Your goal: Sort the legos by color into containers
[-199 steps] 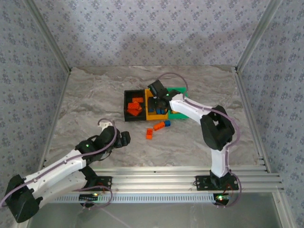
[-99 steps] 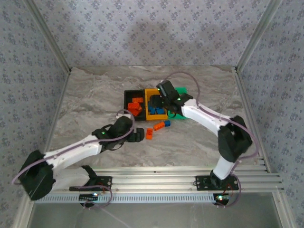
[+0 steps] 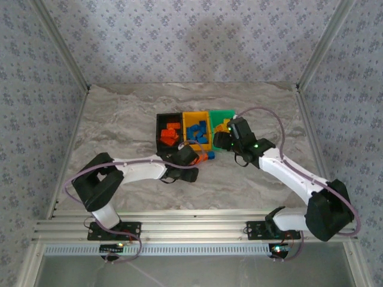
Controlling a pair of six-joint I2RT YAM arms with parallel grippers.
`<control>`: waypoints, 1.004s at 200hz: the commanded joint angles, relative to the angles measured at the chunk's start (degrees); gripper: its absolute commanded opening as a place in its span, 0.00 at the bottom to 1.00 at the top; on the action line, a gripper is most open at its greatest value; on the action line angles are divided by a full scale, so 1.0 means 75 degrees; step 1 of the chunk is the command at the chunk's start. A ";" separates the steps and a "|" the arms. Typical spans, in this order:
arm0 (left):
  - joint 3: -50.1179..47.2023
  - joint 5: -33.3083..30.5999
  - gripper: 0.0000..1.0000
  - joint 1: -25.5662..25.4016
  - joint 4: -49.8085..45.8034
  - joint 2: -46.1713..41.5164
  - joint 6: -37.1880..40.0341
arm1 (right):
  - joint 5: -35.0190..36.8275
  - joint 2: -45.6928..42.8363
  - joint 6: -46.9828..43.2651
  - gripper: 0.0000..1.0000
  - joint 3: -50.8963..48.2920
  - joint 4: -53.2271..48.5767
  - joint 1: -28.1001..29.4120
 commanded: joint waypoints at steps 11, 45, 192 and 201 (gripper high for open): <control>0.0297 -0.0308 0.66 -0.0040 -0.0014 0.0326 0.0278 | 0.0024 -0.0338 0.0140 0.74 -0.0192 0.0081 -0.0082; 0.0181 -0.0438 0.65 -0.0039 0.0453 0.0509 0.0479 | -0.0025 -0.0398 0.0140 0.74 -0.0274 0.0141 -0.0104; -0.0784 -0.0907 0.33 -0.0031 0.0194 -0.1841 0.0067 | 0.0031 -0.0888 0.0350 0.74 -0.0644 0.0070 -0.0283; -0.0711 -0.1119 0.33 0.0017 -0.0116 -0.2261 0.0052 | 0.0021 -0.0913 0.0358 0.74 -0.0690 0.0093 -0.0290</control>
